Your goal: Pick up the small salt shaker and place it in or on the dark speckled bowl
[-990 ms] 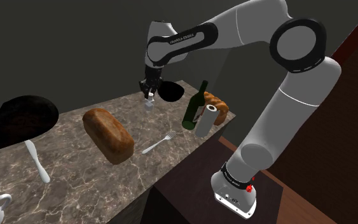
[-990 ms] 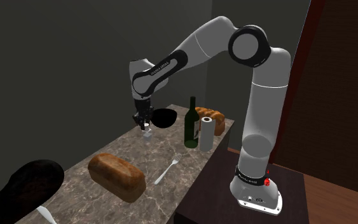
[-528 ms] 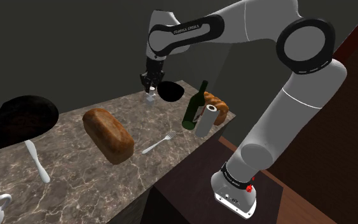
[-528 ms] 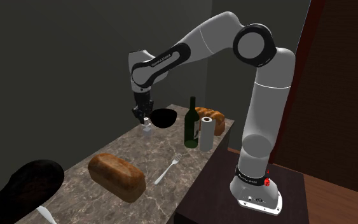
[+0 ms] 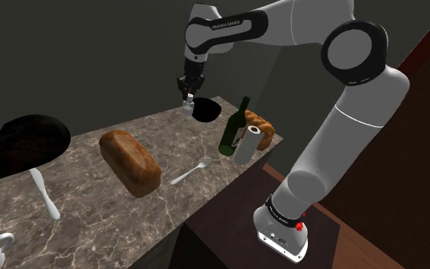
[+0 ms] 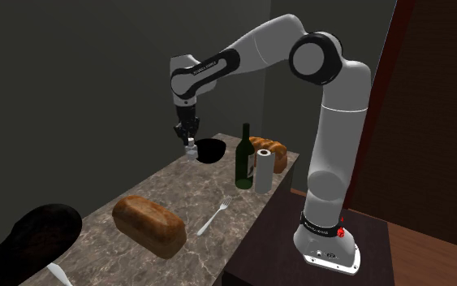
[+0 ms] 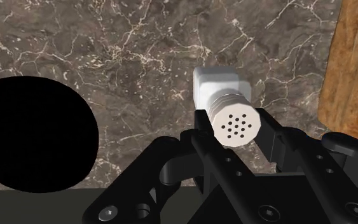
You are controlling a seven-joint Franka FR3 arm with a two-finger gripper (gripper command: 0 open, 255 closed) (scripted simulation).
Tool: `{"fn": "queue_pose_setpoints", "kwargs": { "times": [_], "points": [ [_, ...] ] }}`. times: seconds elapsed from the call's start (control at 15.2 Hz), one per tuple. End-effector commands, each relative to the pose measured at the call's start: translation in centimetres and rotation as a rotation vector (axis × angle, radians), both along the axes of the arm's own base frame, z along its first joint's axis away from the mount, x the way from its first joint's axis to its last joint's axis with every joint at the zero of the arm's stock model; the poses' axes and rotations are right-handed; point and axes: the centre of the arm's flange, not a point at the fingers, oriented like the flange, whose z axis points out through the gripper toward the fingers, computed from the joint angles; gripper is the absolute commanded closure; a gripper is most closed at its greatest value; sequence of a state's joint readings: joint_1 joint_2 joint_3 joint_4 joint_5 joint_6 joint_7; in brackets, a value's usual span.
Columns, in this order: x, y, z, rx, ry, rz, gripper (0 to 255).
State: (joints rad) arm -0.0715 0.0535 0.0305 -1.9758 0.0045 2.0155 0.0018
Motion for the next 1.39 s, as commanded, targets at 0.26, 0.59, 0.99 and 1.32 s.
{"fn": "queue_pose_setpoints", "kwargs": {
  "times": [0.26, 0.59, 0.99, 1.32],
  "points": [
    [2.2, -7.4, 0.8, 0.0, 0.001, 0.001, 255],
    [4.3, -13.6, 1.6, 0.0, 0.001, 0.001, 255],
    [6.8, -21.1, 2.6, 0.0, 0.001, 0.001, 255],
    [8.7, -26.8, 3.3, 0.0, 0.001, 0.001, 255]
  ]
}}
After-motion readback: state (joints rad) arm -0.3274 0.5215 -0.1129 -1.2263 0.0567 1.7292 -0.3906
